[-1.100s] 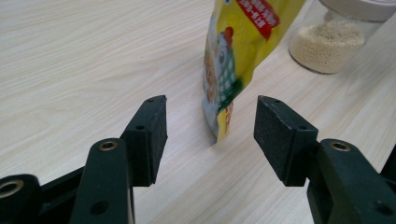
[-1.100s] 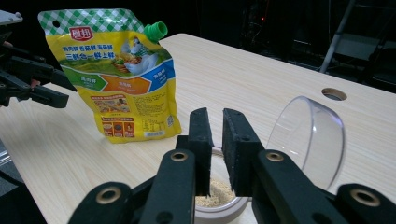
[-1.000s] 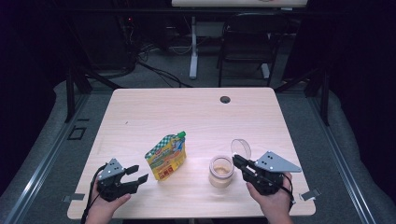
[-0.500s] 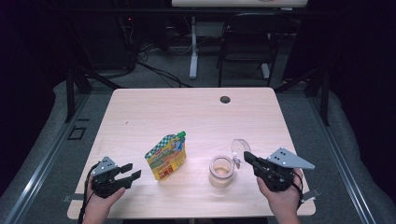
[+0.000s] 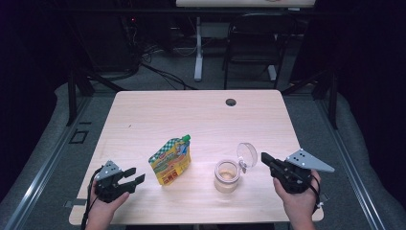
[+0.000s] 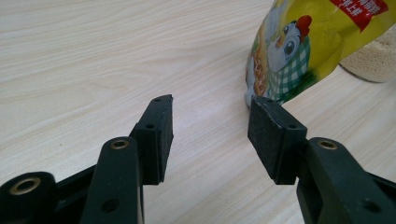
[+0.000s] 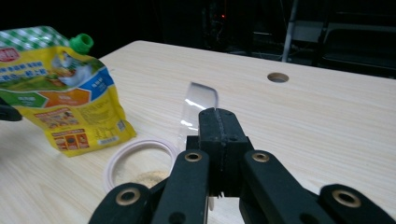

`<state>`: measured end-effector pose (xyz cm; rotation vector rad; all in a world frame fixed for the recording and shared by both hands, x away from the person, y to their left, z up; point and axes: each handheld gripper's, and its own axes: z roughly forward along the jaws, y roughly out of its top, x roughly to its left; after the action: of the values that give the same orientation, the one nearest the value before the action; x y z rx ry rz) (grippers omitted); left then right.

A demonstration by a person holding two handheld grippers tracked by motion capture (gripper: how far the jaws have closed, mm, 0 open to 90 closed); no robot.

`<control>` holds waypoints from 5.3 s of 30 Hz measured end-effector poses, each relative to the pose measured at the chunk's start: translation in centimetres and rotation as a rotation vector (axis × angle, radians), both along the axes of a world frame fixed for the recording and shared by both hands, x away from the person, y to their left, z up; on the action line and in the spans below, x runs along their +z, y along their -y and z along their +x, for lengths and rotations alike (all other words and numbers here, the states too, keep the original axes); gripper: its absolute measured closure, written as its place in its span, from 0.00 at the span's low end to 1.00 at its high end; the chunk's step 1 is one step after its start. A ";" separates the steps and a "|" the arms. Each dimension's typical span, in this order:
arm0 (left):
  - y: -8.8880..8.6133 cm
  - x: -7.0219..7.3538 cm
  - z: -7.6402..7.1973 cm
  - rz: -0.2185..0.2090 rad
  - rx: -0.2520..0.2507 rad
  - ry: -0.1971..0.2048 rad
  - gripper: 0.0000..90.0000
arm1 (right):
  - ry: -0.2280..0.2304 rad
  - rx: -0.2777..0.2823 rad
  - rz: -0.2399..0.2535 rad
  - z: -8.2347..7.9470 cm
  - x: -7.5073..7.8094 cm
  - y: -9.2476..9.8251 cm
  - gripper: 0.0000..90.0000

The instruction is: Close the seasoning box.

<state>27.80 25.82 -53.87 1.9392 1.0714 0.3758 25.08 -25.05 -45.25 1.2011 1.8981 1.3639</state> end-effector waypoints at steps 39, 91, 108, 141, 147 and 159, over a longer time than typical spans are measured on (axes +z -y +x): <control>0.4 -0.2 0.1 0.001 -0.009 -0.005 0.56 | -0.050 -0.067 -0.024 1.8 -2.9 1.1 1.00; 0.6 -0.3 0.4 0.014 -0.024 -0.007 0.56 | -0.041 0.083 -0.052 1.5 -3.7 -3.4 1.00; 0.3 -0.3 0.4 0.011 -0.017 0.001 0.56 | -0.046 0.086 -0.062 1.5 -4.1 -3.6 1.00; -3.1 1.4 0.5 -0.071 0.096 0.029 0.48 | -0.058 -0.007 -0.026 1.5 -2.6 0.2 0.61; -3.7 1.7 1.3 -0.039 0.112 0.031 0.48 | -0.084 -0.031 -0.063 1.9 -3.7 1.1 0.50; -6.5 0.1 1.3 -0.017 0.161 -0.012 0.48 | -0.107 -0.088 -0.112 1.6 -6.5 3.8 0.42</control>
<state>29.11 32.34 -53.74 1.8473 1.2387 0.4426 26.72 -28.85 -51.73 1.3083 1.9418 1.1529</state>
